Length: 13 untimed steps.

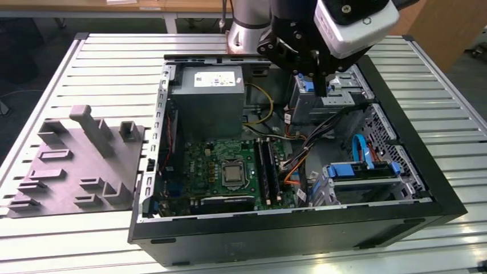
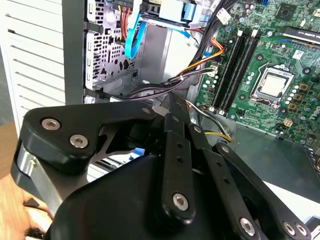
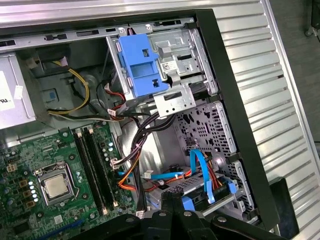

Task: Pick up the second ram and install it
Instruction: 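Press down the second ram until it locks into place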

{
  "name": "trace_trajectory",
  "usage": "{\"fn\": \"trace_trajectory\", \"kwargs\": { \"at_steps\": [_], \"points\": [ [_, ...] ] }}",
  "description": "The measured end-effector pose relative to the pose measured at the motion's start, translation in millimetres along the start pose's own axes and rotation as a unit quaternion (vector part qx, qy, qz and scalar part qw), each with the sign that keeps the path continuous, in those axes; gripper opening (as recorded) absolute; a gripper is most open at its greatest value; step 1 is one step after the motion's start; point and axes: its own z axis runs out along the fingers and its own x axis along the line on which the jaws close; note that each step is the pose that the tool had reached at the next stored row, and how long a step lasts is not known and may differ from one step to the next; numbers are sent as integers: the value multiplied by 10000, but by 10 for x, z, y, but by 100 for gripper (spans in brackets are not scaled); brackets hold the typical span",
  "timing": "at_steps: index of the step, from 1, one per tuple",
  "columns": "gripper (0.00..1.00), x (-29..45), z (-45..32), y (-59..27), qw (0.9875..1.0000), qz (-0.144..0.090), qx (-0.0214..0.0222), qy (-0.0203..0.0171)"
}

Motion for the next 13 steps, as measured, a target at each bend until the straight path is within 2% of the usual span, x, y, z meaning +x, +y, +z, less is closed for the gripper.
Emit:
{"fn": "trace_trajectory", "kwargs": {
  "at_steps": [13],
  "points": [
    [10, 28, 75, -10, 10000, 0, 7, 19]
  ]
}}
